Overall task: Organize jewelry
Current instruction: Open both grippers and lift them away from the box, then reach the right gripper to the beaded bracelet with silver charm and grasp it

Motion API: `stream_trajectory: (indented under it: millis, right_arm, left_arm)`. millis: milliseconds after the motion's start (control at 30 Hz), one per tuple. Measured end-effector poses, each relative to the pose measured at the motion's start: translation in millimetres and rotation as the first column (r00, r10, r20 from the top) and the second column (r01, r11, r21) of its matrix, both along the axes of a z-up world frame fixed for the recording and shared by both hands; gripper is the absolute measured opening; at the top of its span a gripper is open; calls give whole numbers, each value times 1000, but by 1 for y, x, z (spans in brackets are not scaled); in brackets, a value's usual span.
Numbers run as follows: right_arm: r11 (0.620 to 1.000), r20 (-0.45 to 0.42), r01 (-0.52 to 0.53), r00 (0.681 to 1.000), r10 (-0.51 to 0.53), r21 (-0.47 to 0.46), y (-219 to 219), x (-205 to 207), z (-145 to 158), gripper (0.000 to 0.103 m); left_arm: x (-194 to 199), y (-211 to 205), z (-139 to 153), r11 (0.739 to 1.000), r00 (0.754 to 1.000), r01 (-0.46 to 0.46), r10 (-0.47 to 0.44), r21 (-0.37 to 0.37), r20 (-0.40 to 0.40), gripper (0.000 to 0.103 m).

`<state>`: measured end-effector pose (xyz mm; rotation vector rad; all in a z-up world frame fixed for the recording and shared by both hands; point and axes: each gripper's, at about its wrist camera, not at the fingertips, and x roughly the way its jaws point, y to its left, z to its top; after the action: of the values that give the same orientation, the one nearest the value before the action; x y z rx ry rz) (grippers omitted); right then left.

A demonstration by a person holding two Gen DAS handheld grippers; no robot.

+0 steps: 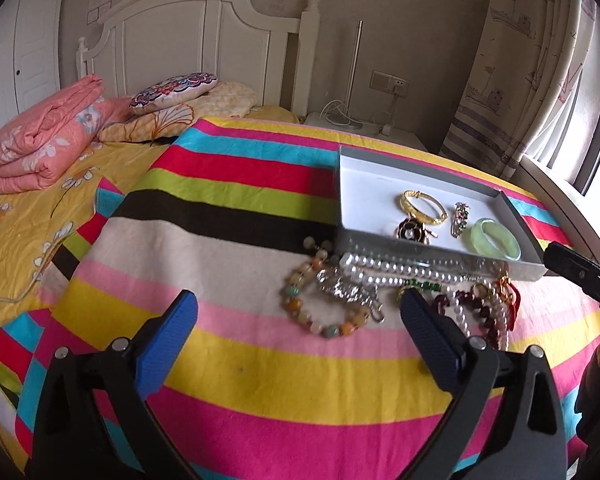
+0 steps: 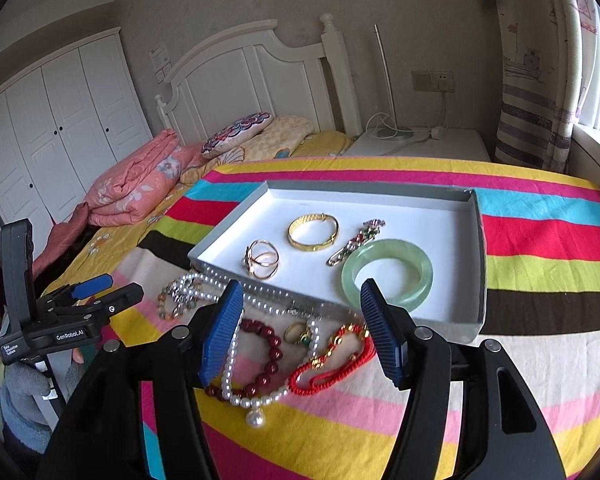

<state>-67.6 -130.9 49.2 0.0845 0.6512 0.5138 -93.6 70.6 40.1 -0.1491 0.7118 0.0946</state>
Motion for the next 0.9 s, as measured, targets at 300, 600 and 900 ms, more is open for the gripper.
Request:
stream_trajectory:
  millis: [300, 600, 900]
  right_arm:
    - [987, -51, -99, 994, 93, -130, 36, -24, -22, 60]
    - [967, -45, -129, 991, 122, -218, 70, -23, -29, 47]
    - [908, -79, -303, 953, 293, -289, 139, -17, -26, 35]
  left_arm:
    - [-7, -6, -13, 989, 991, 135, -136, -54, -12, 100]
    - [-8, 14, -17, 971, 992, 127, -124, -202, 28, 100]
    - [-40, 38, -1, 967, 976, 25, 31, -252, 217, 100]
